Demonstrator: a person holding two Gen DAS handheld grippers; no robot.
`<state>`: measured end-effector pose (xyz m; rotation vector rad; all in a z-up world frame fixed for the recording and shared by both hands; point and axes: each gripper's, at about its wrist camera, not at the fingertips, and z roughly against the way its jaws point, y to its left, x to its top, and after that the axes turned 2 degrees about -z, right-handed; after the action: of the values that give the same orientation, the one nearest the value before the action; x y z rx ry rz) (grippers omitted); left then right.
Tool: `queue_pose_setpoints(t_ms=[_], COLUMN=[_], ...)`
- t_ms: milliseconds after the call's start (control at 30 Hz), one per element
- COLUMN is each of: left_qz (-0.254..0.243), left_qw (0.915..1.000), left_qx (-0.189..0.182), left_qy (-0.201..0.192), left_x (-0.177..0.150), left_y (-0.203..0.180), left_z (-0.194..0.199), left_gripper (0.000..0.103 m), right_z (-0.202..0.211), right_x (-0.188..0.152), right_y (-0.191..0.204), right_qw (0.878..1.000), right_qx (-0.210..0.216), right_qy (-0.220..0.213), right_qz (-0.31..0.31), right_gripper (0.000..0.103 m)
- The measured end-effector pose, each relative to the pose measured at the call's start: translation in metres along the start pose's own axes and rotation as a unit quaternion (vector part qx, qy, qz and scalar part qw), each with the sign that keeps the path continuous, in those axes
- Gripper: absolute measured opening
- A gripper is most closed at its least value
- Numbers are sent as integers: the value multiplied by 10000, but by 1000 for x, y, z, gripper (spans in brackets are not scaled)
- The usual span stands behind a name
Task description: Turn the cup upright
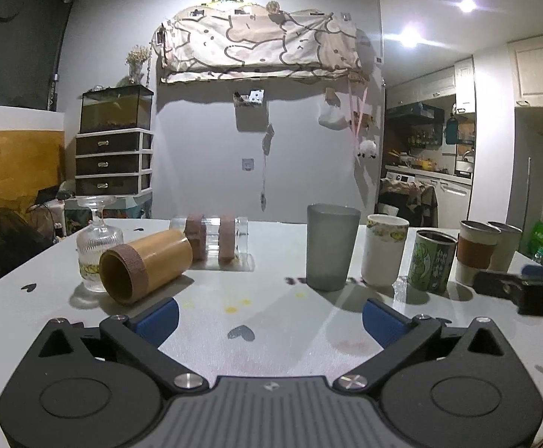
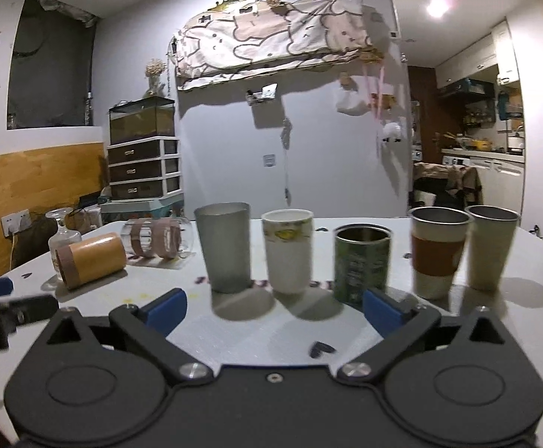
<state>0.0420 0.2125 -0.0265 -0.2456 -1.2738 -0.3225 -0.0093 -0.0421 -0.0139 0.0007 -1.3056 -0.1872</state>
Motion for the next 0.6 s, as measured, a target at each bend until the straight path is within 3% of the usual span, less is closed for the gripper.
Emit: queue_pose_setpoints(t_ms=[600], left_qz=[5], left_qw=[10000], left_qx=[35], left_qy=[-57], left_x=[2], left_y=[-8], left_z=[7], left_gripper=[103], right_z=[21], right_x=[-9], right_y=[-2], right_qw=[9999], right_qx=[-5], right_qy=[-9], right_qz=[165], right_gripper=[103])
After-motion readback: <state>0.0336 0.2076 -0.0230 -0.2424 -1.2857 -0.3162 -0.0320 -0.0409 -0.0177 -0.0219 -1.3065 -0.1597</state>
